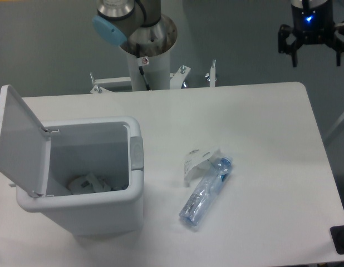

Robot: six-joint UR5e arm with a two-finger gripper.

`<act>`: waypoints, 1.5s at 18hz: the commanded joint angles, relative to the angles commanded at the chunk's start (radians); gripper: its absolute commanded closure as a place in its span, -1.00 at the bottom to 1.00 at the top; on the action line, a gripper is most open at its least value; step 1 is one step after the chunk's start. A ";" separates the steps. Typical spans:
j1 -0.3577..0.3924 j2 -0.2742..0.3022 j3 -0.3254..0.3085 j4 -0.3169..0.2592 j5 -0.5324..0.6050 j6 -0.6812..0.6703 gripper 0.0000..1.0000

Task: Place the trash in the trash can
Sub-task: 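Move the open gripper down over the crumpled clear plastic bag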

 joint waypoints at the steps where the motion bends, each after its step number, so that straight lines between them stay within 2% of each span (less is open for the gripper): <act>1: 0.000 0.000 -0.008 0.003 0.002 0.002 -1.00; 5: -0.006 0.006 -0.032 0.011 -0.005 -0.006 -1.00; 9: -0.028 -0.009 -0.061 0.046 -0.014 -0.014 -1.00; 11: -0.049 -0.026 -0.092 0.051 -0.018 -0.117 -1.00; 13: -0.098 -0.055 -0.118 0.089 -0.020 -0.225 -1.00; 16: -0.138 -0.103 -0.150 0.113 -0.014 -0.287 -1.00; 18: -0.181 -0.115 -0.179 0.117 -0.017 -0.284 -1.00; 20: -0.186 -0.136 -0.233 0.120 -0.017 -0.269 -1.00; 23: -0.227 -0.190 -0.244 0.130 0.000 -0.149 -1.00; 27: -0.250 -0.206 -0.278 0.133 -0.024 -0.133 -1.00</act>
